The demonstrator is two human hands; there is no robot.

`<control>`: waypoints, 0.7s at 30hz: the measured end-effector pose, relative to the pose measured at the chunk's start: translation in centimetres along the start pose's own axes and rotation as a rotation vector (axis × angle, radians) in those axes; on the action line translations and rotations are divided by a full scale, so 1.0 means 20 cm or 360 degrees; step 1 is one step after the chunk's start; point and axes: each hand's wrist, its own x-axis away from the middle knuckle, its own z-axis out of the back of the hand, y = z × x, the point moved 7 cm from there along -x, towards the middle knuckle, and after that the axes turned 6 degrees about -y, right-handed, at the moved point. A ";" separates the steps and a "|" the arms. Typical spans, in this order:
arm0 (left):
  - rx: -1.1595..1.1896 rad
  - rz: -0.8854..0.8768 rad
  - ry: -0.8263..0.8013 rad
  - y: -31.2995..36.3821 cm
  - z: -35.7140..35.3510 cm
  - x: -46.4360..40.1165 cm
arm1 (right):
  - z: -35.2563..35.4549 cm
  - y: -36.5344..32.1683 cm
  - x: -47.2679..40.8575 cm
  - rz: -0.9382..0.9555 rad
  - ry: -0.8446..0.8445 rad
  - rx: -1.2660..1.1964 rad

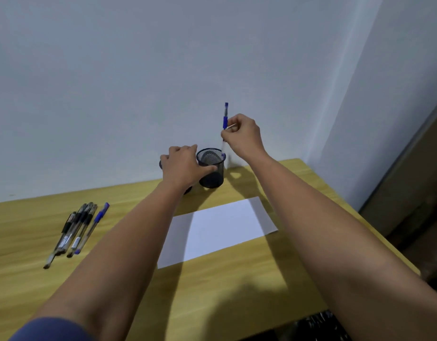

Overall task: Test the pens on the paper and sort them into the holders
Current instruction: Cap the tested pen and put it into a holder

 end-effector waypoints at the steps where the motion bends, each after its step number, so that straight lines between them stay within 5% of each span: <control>1: -0.0051 0.0006 0.0015 0.00 -0.02 -0.02 | -0.02 0.01 -0.02 -0.0015 -0.0015 0.0038; 21: -0.0094 0.0063 0.0082 0.02 -0.14 -0.15 | -0.26 0.18 0.00 -0.0244 -0.0184 0.0601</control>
